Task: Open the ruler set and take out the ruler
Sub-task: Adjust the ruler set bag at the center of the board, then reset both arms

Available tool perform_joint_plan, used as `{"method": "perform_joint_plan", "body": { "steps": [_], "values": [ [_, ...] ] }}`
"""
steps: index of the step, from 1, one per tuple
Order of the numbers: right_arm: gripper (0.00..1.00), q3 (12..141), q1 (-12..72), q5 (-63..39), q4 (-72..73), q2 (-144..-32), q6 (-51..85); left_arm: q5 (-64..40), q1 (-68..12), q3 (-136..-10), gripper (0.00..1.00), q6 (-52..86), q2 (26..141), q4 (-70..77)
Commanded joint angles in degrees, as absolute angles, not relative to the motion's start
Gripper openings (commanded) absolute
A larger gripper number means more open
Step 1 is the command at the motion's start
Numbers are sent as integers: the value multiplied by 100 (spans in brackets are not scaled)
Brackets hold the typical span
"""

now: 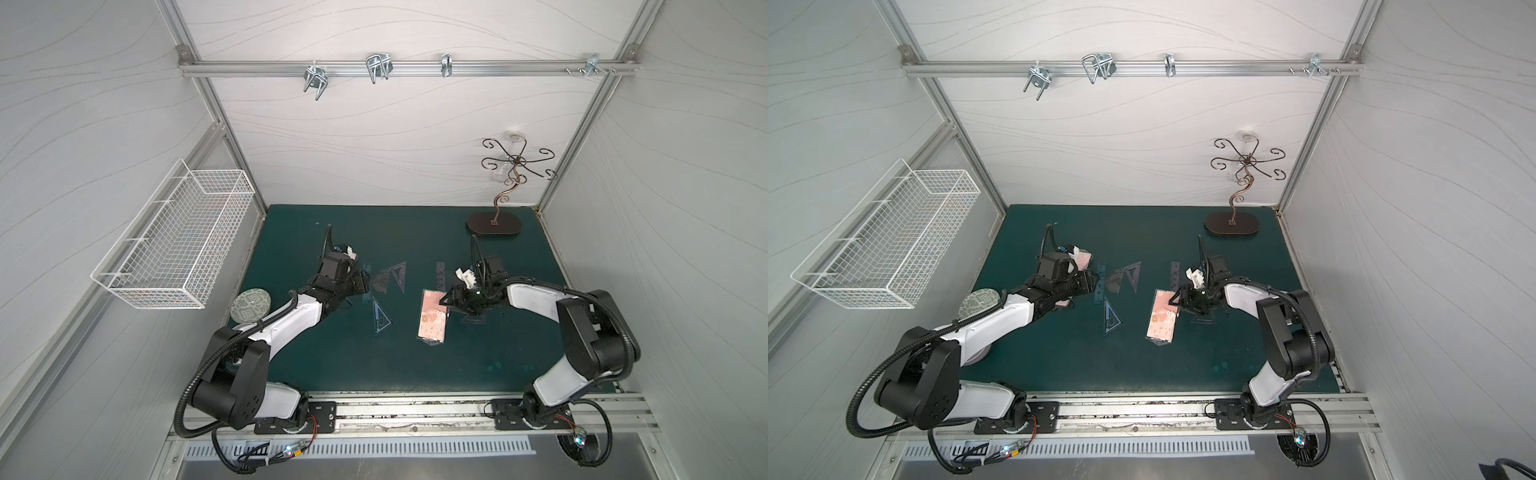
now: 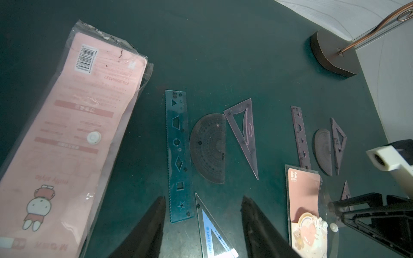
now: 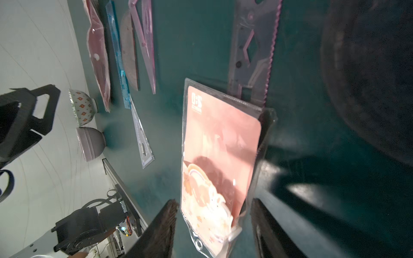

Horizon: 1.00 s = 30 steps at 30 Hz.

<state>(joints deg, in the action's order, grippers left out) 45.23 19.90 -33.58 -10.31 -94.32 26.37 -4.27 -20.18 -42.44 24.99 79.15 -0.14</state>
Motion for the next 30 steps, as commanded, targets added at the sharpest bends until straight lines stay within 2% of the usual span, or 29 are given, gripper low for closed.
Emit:
{"method": "perform_joint_plan", "body": {
  "steps": [1, 11, 14, 18, 20, 23, 25, 27, 30],
  "values": [
    [55, 4623, 2171, -3342, -828, -9781, 2564, -277, -2013, -4326, 58, 2341, 7864, 38],
    [52, 4887, 2736, -3309, -415, -10093, 3020, -115, -2013, -4416, 58, 2332, 7851, -85],
    [54, 4777, 2616, -3018, -501, -9807, 3406, 29, -2013, -4440, 58, 2279, 7836, -196],
    [59, 4472, 2073, -2586, -482, -8755, 3392, 570, -1993, -4377, 60, 2001, 7764, -142],
    [66, 4612, 1966, -1724, -867, -8131, 2838, 1301, -1915, -4356, 67, 1766, 7697, -47],
    [88, 4548, 1917, 242, -941, -7263, 1952, 2970, -1650, -4010, 82, 1470, 7530, 667],
    [98, 4091, 1868, 1373, -379, -6711, 1335, 3547, -1335, -3692, 83, 1202, 7336, 1024],
    [99, 3396, 1723, 2130, 504, -6145, 743, 3914, -1042, -3192, 86, 701, 7123, 1578],
    [99, 2732, 1115, 2221, 1257, -5883, 626, 3992, -817, -2458, 87, 243, 7007, 2484]
  ]
}}
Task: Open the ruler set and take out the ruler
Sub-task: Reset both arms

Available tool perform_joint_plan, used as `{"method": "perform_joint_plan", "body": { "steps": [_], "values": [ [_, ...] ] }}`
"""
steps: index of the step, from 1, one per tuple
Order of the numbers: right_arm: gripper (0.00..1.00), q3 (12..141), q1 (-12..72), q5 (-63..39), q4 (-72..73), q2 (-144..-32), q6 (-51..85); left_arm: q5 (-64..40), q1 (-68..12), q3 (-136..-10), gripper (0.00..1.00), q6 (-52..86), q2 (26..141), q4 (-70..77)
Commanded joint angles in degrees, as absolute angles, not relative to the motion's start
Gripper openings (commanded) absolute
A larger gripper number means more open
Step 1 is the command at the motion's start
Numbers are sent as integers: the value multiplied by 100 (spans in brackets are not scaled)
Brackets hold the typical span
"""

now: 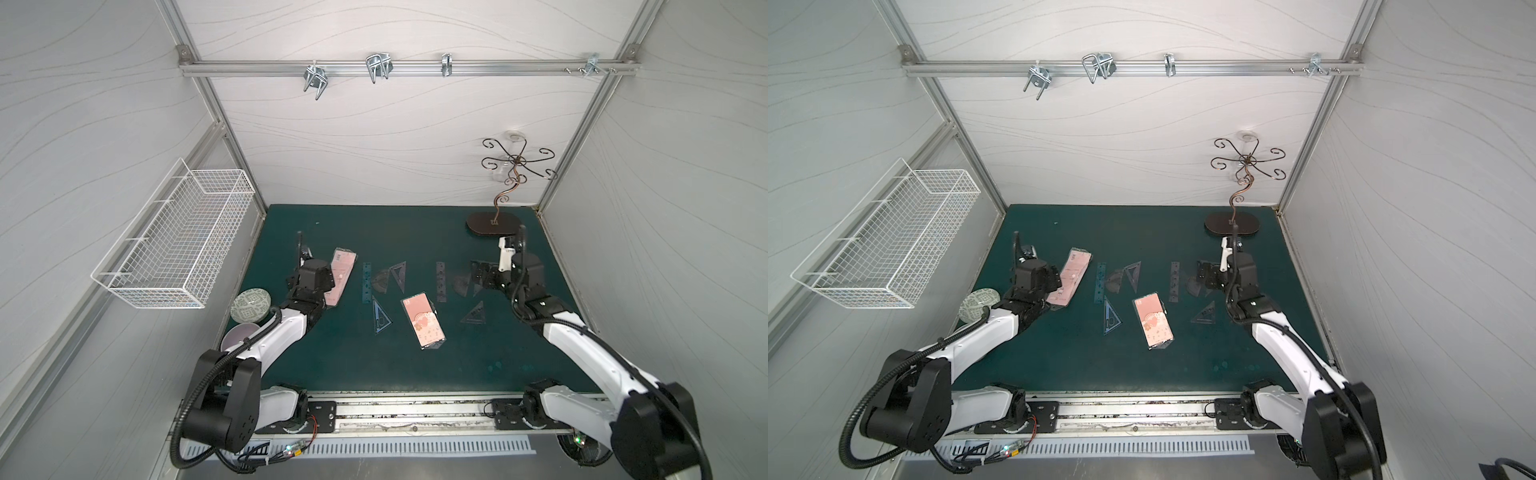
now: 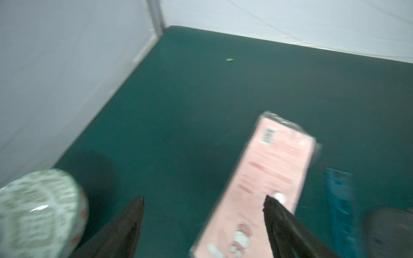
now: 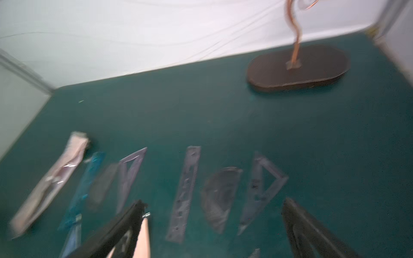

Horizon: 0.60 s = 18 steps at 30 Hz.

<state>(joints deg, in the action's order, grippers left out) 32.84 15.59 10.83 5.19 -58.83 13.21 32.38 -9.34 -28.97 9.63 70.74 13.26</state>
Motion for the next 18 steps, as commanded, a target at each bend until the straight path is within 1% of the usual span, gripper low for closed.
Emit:
{"method": "perform_joint_plan", "body": {
  "steps": [1, 2, 3, 4, 6, 8, 10, 11, 13, 14, 15, 16, 17, 18],
  "values": [
    [99, 2595, 846, 2007, 1533, -5968, 759, 3845, -758, -2208, 88, 172, 7074, 2984],
    [99, 2465, 575, 1632, 1884, -6174, 823, 3668, -683, -1996, 88, 164, 7205, 3468],
    [99, 2381, 427, 1437, 2239, -6432, 820, 3488, -594, -1854, 89, 184, 7337, 4026],
    [99, 2322, 360, 1376, 2592, -6658, 810, 3395, -585, -1802, 89, 208, 7388, 4252],
    [99, 2003, 385, 1323, 3849, -7232, 575, 2816, -482, -1556, 89, 338, 7524, 5053],
    [99, 1575, 399, 977, 5312, -7753, 406, 2451, -419, -1231, 89, 275, 7908, 6103],
    [99, 1407, 547, 987, 5934, -8225, 228, 2229, -422, -858, 89, 198, 8290, 7167],
    [99, 1341, 575, 922, 6384, -8587, 165, 2132, -422, -777, 89, 154, 8562, 7557],
    [99, 1125, 639, 851, 7960, -9476, -52, 1719, -422, -891, 87, -54, 9052, 7804],
    [99, 1091, 741, 878, 7538, -9213, -126, 1581, -426, -1007, 84, -180, 9258, 7940],
    [99, 1166, 751, 806, 6961, -8918, -134, 1531, -424, -1045, 84, -210, 9320, 8003],
    [99, 1336, 740, 835, 6646, -8938, -126, 1552, -422, -1082, 86, -165, 9230, 7825],
    [99, 1663, 705, 974, 6363, -9128, -78, 1674, -422, -1262, 90, -94, 9094, 7215],
    [99, 2150, 650, 1068, 5637, -9078, 65, 1913, -394, -1639, 93, 37, 8924, 6309]
  ]
}}
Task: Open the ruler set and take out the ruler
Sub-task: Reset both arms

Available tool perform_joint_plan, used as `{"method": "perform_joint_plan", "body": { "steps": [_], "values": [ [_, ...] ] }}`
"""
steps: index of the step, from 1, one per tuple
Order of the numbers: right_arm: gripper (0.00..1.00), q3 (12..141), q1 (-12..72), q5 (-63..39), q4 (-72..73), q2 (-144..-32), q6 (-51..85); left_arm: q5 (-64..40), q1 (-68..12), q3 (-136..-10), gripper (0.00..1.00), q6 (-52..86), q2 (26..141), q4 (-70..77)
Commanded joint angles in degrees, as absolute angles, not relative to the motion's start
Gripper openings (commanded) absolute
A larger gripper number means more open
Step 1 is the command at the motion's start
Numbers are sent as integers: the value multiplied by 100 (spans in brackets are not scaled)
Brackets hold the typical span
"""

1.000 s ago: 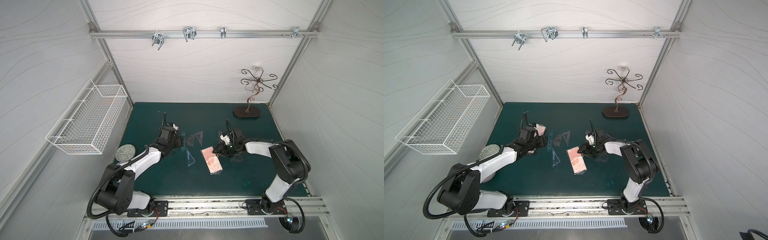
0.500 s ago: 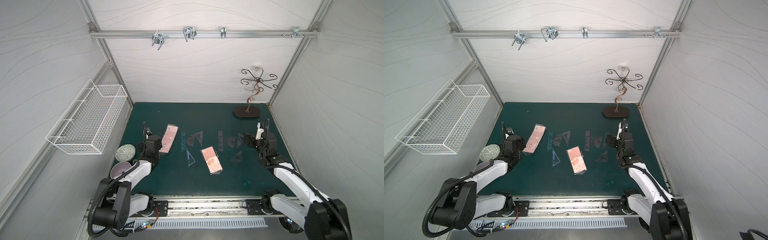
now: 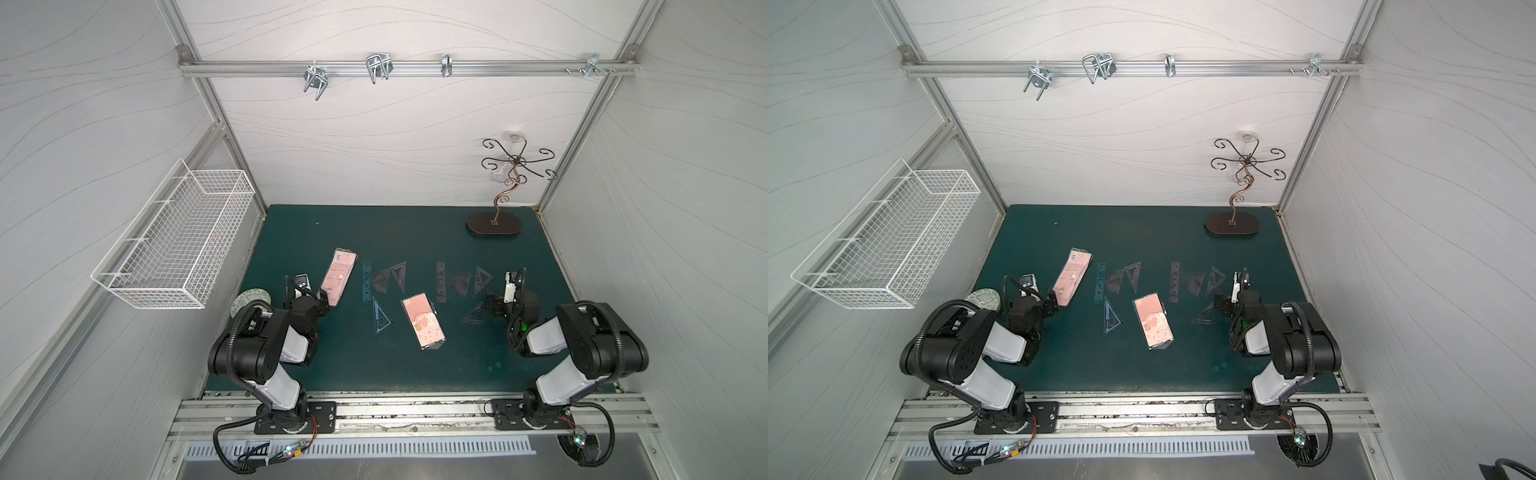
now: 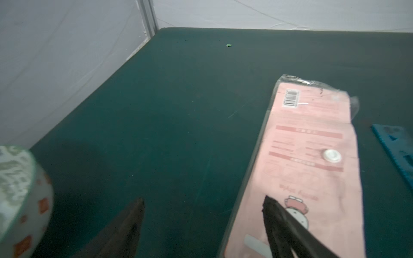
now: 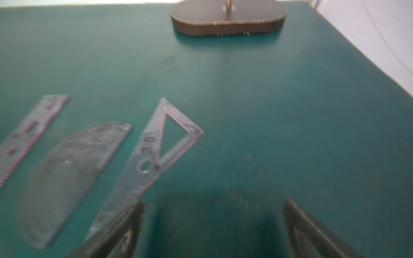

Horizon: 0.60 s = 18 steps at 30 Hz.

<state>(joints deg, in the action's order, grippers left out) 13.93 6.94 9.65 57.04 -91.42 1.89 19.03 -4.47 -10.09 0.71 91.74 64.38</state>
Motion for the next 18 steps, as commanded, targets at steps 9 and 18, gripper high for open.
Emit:
{"method": "perform_joint_plan", "body": {
  "steps": [9, 18],
  "values": [
    [99, 2278, 769, 1476, 5083, -9010, 95, 1345, 176, -2313, 99, 569, 8815, 4843],
    [99, 2410, 727, 1416, 4889, -9052, 107, 1329, 176, -2344, 99, 572, 8798, 4756]
  ]
}}
